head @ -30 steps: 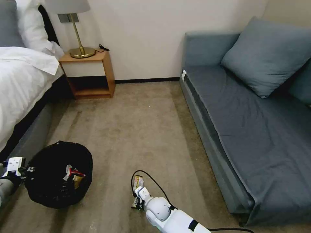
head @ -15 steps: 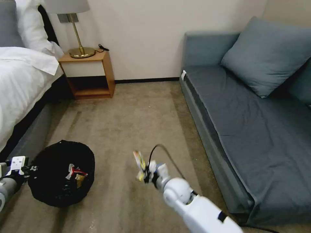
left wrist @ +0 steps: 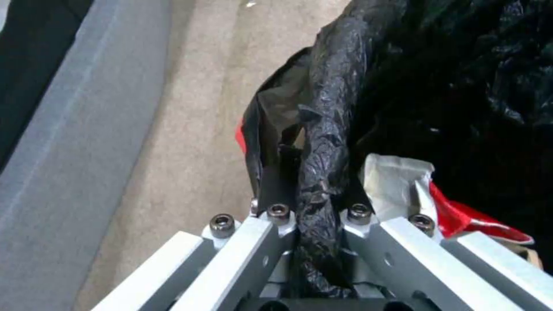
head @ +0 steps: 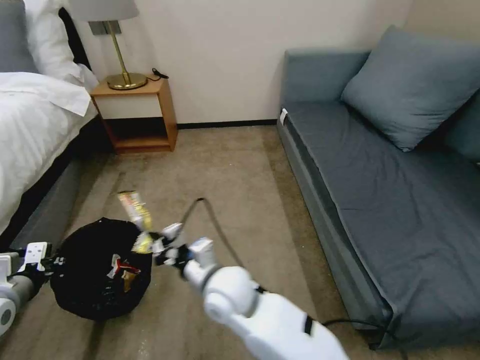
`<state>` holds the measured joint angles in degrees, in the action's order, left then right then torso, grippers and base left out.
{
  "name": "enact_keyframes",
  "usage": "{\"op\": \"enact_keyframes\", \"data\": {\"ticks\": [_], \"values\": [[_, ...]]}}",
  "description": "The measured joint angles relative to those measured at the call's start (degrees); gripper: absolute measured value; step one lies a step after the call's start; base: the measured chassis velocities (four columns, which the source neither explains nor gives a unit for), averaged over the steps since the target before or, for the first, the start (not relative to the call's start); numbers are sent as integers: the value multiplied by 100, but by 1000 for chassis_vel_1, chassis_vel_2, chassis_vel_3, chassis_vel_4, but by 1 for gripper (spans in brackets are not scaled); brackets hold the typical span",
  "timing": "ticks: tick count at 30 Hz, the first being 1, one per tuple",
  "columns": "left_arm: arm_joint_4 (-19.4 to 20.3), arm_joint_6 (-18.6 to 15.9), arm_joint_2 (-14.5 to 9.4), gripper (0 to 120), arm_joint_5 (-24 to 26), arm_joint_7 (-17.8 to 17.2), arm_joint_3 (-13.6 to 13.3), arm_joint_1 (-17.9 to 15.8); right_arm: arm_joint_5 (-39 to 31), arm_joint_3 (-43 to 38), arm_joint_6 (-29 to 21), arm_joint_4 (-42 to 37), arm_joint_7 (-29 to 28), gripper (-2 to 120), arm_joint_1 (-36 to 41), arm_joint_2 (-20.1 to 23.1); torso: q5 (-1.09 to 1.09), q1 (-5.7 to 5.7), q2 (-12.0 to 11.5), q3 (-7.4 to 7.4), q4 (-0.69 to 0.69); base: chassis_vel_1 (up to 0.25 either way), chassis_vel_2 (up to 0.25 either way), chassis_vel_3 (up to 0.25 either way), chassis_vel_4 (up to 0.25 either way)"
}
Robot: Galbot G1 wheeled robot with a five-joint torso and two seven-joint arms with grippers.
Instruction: Pick up the trash bin, then pick up the garbage on the floor and place it into the trash bin.
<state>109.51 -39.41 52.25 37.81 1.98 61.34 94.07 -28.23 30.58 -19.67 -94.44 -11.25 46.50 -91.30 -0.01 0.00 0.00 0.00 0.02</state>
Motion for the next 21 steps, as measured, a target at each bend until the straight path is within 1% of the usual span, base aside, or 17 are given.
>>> {"op": "enact_keyframes", "data": {"ticks": [1,3,4,6,10,16,20,21], "values": [[10,-2,0,3,-3,0,0,5,45,98,81,222,-20,0,-47,-73,0,0,0,0,1,0,0,0,0],[11,-2,0,3,-4,0,0,6,51,107,88,247,-23,0,-51,-77,0,0,0,0,1,0,0,0,0],[42,-3,-6,3,-11,0,2,40,154,292,219,635,-40,0,-123,-106,-2,0,0,0,0,0,0,0,0],[91,-4,-19,3,-11,2,22,80,312,479,458,939,68,0,-178,-115,0,0,0,0,-2,0,0,0,0],[164,-3,9,3,-10,19,72,98,460,664,552,1237,122,0,-178,-110,0,0,0,0,-1,0,0,0,0],[169,-1,71,3,-15,21,73,87,488,684,592,1336,96,0,-173,-102,0,0,0,0,-2,0,0,0,0],[158,9,87,3,-47,30,49,100,490,709,595,1218,93,20,-164,-94,1,0,0,0,-1,0,0,0,0],[158,9,87,3,-47,30,49,100,490,709,595,1218,93,20,-164,-94,1,0,0,0,-1,0,0,0,0]]}}
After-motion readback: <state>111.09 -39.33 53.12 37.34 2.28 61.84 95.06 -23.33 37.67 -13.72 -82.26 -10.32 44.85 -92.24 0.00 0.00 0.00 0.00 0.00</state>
